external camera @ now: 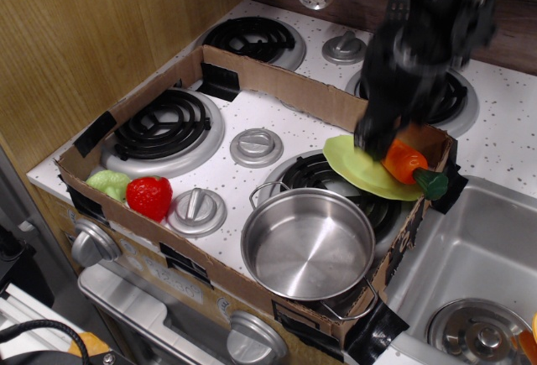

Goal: Put carrot on plate

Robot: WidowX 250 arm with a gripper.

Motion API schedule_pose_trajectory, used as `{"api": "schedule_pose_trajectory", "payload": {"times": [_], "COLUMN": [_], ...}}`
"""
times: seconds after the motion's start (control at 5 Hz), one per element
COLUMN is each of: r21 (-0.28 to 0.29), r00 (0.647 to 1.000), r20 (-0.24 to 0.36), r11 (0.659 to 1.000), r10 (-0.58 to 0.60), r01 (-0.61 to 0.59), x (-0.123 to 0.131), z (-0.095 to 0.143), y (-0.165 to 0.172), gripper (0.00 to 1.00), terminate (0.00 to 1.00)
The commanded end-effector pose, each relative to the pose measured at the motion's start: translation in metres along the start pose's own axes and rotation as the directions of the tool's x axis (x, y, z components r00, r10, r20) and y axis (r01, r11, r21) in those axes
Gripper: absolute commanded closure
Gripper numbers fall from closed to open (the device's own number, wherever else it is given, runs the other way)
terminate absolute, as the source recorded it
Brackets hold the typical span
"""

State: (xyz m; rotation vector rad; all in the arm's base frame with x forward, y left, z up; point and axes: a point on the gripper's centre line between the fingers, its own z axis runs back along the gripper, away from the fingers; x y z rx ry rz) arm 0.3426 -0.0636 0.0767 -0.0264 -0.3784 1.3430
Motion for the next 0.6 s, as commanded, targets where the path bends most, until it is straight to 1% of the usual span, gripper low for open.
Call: {"api": "schedule_pose_trajectory", "payload": {"times": [0.0, 0.2, 0.4], "r21": [-0.059, -0.045, -0.045], "r00": [0.992, 0.985, 0.985], "r20": [0.042, 0.039, 0.039], "r11": [0.991, 0.984, 0.984], "r10": [-0.116, -0.170, -0.170], "r01": [0.119, 0.171, 0.171], "x": [0.0094, 0.0091, 0.0091], "z": [0.0628, 0.0627, 0.0627], "y": [-0.0106, -0.0096, -0.0096], "gripper": [0.00, 0.00, 0.00], "terminate": [0.00, 0.00, 1.00]}}
